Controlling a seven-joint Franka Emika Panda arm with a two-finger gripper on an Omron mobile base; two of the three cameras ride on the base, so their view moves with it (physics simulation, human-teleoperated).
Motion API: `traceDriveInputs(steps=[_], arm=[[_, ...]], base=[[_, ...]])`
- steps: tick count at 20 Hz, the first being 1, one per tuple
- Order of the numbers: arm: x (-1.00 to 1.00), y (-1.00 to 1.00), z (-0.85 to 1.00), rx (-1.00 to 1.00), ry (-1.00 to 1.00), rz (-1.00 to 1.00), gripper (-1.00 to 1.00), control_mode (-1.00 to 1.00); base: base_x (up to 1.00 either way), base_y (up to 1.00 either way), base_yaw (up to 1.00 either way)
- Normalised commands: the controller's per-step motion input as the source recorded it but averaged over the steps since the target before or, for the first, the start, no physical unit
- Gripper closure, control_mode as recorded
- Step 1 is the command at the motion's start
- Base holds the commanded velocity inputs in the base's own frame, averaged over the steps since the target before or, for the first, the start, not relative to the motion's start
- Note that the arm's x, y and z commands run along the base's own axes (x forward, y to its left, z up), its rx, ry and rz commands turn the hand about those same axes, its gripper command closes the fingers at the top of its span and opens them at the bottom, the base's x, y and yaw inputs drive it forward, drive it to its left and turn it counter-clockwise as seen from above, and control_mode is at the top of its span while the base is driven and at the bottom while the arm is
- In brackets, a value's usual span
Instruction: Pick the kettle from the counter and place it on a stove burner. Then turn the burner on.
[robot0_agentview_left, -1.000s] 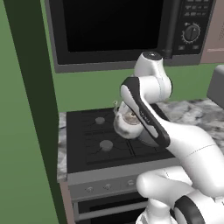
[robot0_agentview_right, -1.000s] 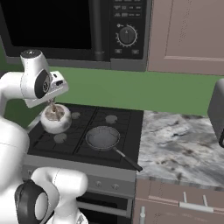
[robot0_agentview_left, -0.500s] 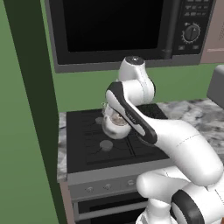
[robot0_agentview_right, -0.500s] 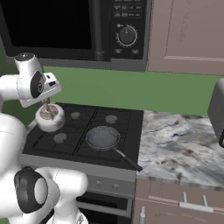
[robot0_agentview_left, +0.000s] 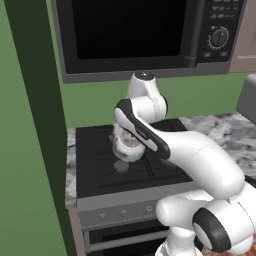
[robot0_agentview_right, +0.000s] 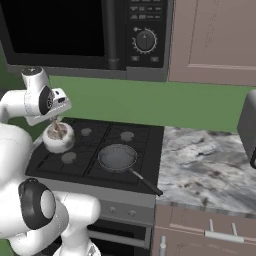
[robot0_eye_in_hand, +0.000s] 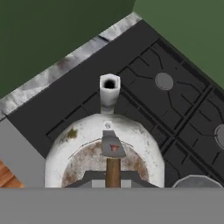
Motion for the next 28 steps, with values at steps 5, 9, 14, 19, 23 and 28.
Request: traceDriveInputs(steps=[5, 9, 14, 19, 23, 28], arm=[[0.28, 0.02, -0.29, 0.00, 0.07, 0.00, 1.00, -1.00], [0.35, 0.12, -0.27, 0.00, 0.09, 0.00, 1.00, -1.00], [0.37, 0.17, -0.27, -0.01, 0.11, 0.00, 1.00, -1.00], [0.35, 0.15, -0.28, -0.05, 0.11, 0.00, 1.00, -1.00], [0.33, 0.07, -0.21, -0.07, 0.08, 0.00, 1.00, -1.00], [0.25, 0.01, -0.18, -0.05, 0.13, 0.00, 1.00, -1.00]], base=[[0.00, 0.00, 0.00], [0.00, 0.00, 0.00], [0.00, 0.00, 0.00], [0.00, 0.00, 0.00], [0.00, 0.00, 0.00], [0.00, 0.00, 0.00]])
